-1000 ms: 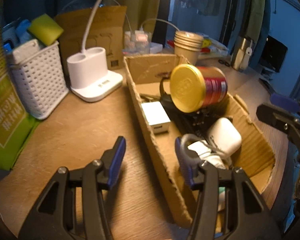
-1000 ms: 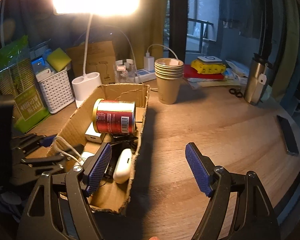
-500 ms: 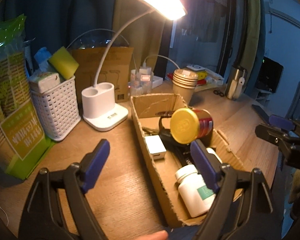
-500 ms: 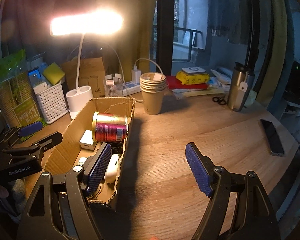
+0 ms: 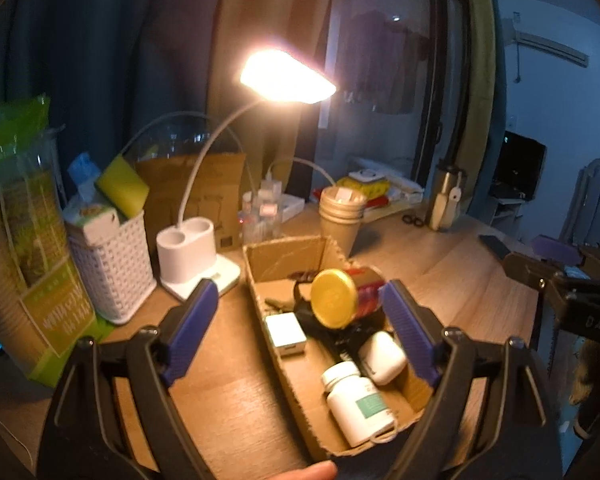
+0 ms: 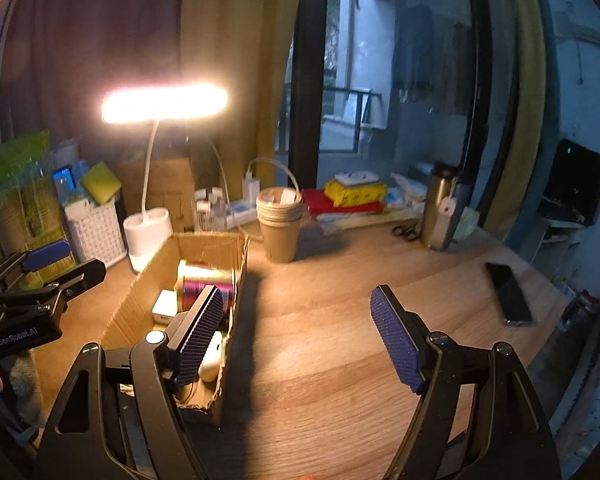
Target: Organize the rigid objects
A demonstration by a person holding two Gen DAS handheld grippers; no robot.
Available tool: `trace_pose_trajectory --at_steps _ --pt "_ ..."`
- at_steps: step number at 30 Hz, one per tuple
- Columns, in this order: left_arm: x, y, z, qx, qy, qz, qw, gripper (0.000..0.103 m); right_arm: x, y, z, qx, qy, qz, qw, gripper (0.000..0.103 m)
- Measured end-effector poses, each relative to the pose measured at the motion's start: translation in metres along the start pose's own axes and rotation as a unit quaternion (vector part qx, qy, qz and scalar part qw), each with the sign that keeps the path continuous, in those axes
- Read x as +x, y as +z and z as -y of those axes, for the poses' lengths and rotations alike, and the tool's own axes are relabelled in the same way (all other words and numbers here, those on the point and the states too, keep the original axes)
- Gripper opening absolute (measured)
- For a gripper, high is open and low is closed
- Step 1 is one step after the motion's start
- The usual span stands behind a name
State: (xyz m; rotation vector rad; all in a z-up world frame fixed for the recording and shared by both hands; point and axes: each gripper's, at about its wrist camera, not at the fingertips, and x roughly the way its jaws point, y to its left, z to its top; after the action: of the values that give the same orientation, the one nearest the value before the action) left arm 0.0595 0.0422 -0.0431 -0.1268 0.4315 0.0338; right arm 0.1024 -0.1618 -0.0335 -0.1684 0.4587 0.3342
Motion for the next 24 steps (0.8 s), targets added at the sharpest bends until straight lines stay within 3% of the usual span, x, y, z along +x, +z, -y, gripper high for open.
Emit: trace_pose_trajectory --at_steps 5,24 --pt "-0.017 0.011 0.01 0.004 -0.008 0.024 0.9997 0.093 -0.021 0.008 0.004 0.002 -0.011 0.031 0.999 0.079" --pt "-0.054 0.039 0.035 0.027 -0.011 0.071 0.9971 0.093 -0.053 0.017 0.017 0.021 -0.017 0.071 0.997 0.079"
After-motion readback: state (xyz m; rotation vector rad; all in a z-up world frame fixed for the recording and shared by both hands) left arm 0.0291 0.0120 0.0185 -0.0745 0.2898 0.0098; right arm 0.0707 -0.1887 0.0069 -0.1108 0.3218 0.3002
